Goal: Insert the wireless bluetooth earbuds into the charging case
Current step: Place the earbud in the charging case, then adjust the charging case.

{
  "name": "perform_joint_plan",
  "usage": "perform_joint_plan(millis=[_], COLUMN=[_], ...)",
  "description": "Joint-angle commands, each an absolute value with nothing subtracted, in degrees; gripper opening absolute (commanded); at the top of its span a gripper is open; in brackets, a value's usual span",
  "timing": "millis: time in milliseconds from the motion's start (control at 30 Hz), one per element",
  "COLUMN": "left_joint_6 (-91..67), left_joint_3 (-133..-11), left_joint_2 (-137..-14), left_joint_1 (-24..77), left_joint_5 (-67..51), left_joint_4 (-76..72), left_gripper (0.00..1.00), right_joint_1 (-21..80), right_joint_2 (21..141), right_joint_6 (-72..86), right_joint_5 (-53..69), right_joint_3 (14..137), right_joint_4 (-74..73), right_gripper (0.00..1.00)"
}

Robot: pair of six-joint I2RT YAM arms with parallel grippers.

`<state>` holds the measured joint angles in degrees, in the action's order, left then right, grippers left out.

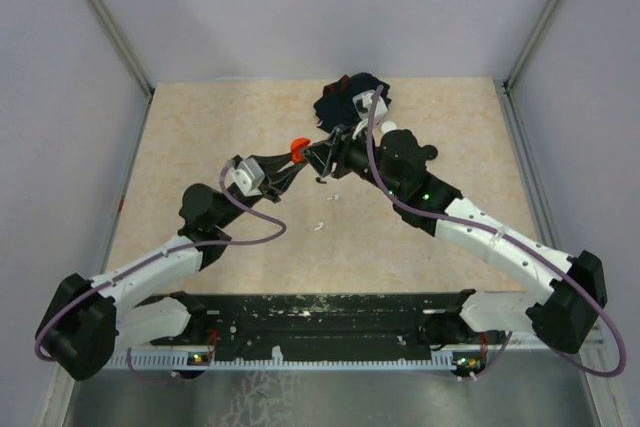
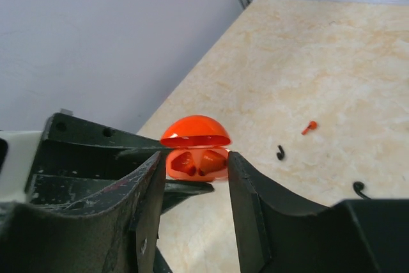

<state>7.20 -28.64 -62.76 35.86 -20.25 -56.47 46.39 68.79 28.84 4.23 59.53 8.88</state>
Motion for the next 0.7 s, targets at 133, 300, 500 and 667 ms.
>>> perform_joint_plan(millis=[133, 300, 500, 667], left_joint_6=[4.3, 2.0, 0.1, -0.9], left_joint_3=[-28.8, -29.7, -30.5, -31.1], left_joint_2=[-59.8, -59.9, -59.4, -58.5], left_joint_1=[36.2, 35.8, 34.7, 33.4], left_joint_5=[-17.3, -18.9, -26.5, -32.1], left_joint_4=[-53.4, -48.5, -43.9, -42.0], left_gripper=[0.0, 0.0, 0.0, 0.0], right_joint_1=[46.5, 43.1, 35.6, 35.5], right_joint_2=[66.7, 66.2, 64.8, 61.7], right_joint_6=[23.7, 20.7, 16.1, 9.6], right_joint_5=[-0.9, 6.8, 25.9, 25.4], right_joint_3=[64.3, 65.7, 63.9, 61.5], right_joint_4=[2.0, 0.1, 2.1, 1.2], right_gripper=[0.53, 0.66, 0.67, 0.68])
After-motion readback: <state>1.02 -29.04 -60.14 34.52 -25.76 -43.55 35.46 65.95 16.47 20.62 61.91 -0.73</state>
